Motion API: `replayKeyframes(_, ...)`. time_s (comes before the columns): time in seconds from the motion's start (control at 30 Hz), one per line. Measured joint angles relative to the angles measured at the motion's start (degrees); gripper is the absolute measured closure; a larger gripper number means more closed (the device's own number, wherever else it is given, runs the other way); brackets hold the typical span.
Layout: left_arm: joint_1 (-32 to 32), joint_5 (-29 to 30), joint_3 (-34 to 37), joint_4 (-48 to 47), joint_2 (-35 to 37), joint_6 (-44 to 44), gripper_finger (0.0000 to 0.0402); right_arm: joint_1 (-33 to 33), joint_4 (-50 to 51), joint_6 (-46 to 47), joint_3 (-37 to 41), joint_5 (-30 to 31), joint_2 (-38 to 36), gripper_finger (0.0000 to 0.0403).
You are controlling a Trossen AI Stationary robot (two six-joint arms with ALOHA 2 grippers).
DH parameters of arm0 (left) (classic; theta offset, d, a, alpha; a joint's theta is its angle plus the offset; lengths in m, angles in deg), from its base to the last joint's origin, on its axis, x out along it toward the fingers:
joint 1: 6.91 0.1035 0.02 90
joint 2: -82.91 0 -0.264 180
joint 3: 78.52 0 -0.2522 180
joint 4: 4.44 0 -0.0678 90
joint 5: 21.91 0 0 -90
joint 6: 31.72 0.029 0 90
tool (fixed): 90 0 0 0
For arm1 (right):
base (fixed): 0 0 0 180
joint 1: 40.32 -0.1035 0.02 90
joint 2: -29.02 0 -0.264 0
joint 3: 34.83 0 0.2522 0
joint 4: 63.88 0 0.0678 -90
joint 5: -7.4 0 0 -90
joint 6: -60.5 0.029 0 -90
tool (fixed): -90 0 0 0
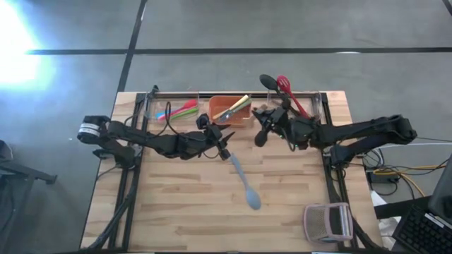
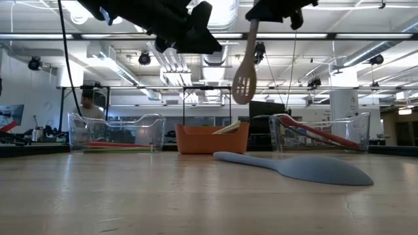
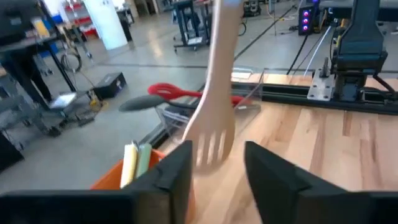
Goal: Pick & Place Kitchen Items
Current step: Put the wooden serving spoon into the right transparent bin
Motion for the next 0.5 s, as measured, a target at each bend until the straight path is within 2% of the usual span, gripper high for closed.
replayKeyframes(0.17, 0.0, 0.0, 0.0, -1.7, 0.0, -5.6, 0.018, 2.1, 8.8, 0.3, -0.2, 0.0, -6.5, 0.0385)
replayKeyframes(0.27, 0.0, 0.0, 0.1, -3.5, 0.0, -6.0, 0.0145, 4.4, 19.7, 2.9, -3.9, 0.0, -9.2, 0.0385)
replayKeyframes(0.37, 0.0, 0.0, 0.1, -5.2, 0.0, -6.5, 0.0126, 7.3, 33.6, 5.1, -10.5, 0.0, -9.3, 0.0385)
replayKeyframes(0.5, 0.0, 0.0, 0.5, -8.7, 0.0, -8.4, 0.0123, 11.8, 49.7, 5.2, -21.4, -0.1, -6.0, 0.0385)
